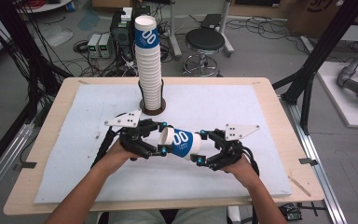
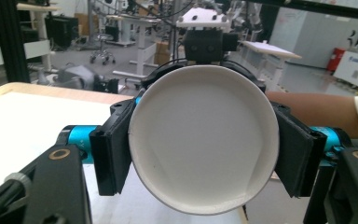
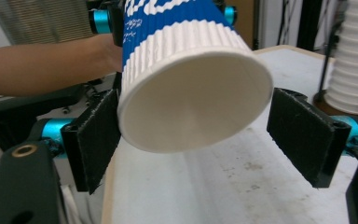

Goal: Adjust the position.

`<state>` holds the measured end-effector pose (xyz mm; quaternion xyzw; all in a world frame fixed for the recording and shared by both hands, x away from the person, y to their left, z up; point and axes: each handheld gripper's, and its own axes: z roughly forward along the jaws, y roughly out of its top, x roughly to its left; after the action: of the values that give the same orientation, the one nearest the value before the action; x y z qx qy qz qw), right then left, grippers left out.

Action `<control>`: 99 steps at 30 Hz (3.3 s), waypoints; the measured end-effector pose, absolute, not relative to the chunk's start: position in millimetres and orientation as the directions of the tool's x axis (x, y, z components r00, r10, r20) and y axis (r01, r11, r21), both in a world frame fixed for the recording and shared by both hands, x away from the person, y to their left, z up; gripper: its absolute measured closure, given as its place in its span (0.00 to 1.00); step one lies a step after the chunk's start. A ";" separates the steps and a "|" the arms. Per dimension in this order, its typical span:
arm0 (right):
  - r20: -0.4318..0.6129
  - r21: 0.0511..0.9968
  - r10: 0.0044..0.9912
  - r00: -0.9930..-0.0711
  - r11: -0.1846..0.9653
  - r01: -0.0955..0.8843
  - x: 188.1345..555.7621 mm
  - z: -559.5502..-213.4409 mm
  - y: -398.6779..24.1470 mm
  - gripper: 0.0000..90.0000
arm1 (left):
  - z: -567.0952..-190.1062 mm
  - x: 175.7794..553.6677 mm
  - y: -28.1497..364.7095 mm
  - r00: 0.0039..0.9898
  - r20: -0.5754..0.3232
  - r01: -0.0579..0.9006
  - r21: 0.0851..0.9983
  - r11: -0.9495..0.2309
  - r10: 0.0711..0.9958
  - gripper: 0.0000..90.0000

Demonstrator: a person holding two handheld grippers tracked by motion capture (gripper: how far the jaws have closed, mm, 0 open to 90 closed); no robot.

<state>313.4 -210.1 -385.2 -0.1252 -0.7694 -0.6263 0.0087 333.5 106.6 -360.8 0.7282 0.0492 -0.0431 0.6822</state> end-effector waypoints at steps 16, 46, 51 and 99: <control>0.143 0.971 0.139 -0.980 0.171 0.166 311.7 -383.9 -211.9 0.28 | -362.9 329.7 102.0 0.995 -0.104 0.104 0.993 -0.051 -0.008 0.35; 0.045 0.855 0.102 -0.994 0.510 0.091 319.5 -343.6 -207.4 0.35 | -335.5 320.3 127.3 0.986 -0.046 0.103 0.926 -0.364 0.161 0.17; 0.009 0.792 0.085 -0.996 0.607 0.058 321.4 -332.9 -196.7 0.35 | -326.6 322.1 122.0 0.992 -0.039 0.087 0.907 -0.413 0.123 0.18; -0.045 0.600 0.058 -0.997 0.799 0.019 321.8 -316.7 -150.5 0.28 | -353.3 327.9 60.9 0.997 -0.064 0.068 0.747 -0.662 0.029 0.33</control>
<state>321.8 -150.5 -316.7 -0.0203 -0.9480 -0.3160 -0.0305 327.9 60.9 -353.3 0.9112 0.0265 -0.0234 0.4105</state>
